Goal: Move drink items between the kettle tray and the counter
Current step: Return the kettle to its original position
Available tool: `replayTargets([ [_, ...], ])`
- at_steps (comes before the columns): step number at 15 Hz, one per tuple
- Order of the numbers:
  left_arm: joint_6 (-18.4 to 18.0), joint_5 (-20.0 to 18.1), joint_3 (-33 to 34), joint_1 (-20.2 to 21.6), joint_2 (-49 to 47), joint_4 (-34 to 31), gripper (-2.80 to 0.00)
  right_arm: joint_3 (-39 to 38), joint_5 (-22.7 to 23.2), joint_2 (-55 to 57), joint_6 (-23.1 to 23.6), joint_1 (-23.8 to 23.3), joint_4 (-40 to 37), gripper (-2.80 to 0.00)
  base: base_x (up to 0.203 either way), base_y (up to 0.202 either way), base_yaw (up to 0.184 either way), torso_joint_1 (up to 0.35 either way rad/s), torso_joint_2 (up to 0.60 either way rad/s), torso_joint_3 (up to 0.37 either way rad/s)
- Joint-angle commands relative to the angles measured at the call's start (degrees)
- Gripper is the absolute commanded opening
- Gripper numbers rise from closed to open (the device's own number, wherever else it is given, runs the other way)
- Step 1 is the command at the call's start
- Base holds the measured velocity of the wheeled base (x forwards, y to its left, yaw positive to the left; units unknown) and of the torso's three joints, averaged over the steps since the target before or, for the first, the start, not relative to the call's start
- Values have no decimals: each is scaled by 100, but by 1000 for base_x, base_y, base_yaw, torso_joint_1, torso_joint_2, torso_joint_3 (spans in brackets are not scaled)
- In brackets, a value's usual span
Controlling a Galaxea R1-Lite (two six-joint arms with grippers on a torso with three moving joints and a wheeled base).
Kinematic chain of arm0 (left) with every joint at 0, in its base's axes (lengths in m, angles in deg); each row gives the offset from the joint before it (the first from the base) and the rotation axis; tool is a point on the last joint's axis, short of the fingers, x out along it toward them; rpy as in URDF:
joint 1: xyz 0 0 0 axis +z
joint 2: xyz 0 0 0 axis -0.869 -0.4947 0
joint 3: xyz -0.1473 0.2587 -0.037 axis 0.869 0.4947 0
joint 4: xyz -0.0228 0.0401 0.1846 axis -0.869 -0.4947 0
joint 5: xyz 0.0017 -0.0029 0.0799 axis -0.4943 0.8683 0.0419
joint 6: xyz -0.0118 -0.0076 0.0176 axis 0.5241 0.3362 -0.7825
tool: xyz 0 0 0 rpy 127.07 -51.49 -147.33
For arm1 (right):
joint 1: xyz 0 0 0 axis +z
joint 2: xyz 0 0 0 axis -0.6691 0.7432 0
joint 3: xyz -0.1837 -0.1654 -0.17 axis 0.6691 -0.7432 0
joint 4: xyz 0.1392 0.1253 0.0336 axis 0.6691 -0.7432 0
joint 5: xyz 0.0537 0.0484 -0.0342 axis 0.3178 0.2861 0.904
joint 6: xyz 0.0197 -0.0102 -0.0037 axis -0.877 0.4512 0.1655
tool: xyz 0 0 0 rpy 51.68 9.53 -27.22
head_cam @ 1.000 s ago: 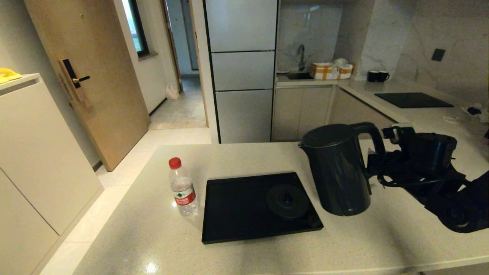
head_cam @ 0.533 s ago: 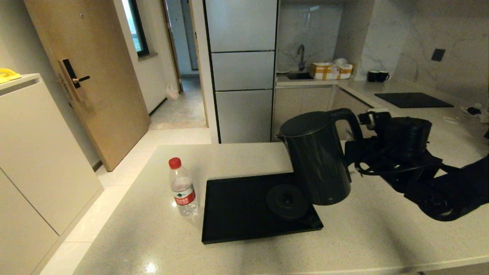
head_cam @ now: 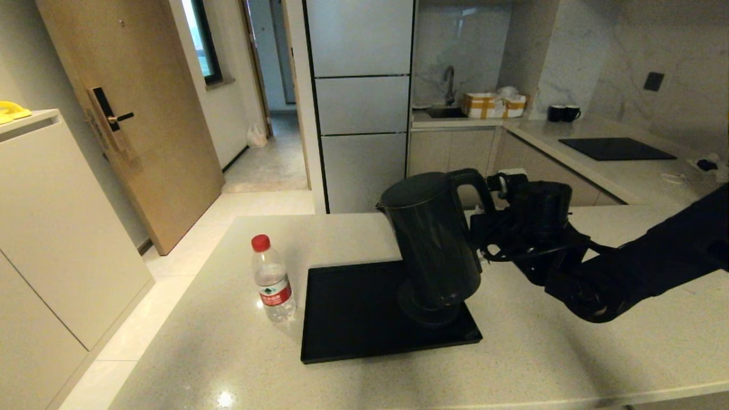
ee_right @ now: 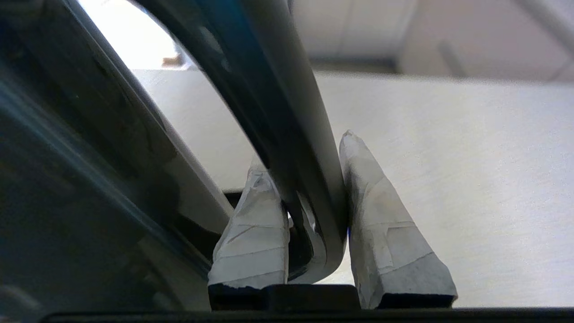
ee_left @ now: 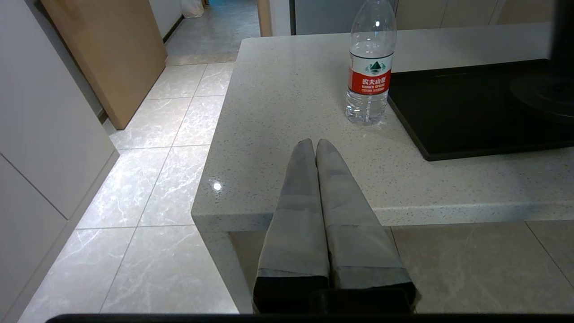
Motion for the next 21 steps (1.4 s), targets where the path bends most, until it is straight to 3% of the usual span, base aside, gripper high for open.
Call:
replayTargets([
  [1, -3, 3, 1, 4, 6, 0, -280, 81, -12, 382, -159, 162, 59, -280, 0, 0, 0, 0, 0, 0],
  [8, -3, 3, 1, 4, -2, 0, -280, 50, -12, 701, -596, 295, 129, -280, 0, 0, 0, 0, 0, 0],
  [16, -3, 3, 1, 4, 5, 0, -280, 78, 37, 645, -608, 78, 129, -280, 0, 0, 0, 0, 0, 0],
  [19, -3, 3, 1, 4, -2, 0, -280, -323, 76, 566, -633, -85, 147, -280, 0, 0, 0, 0, 0, 0],
  [21, -3, 3, 1, 4, -2, 0, -280, -674, 167, 606, -641, -129, 569, -280, 0, 0, 0, 0, 0, 0],
])
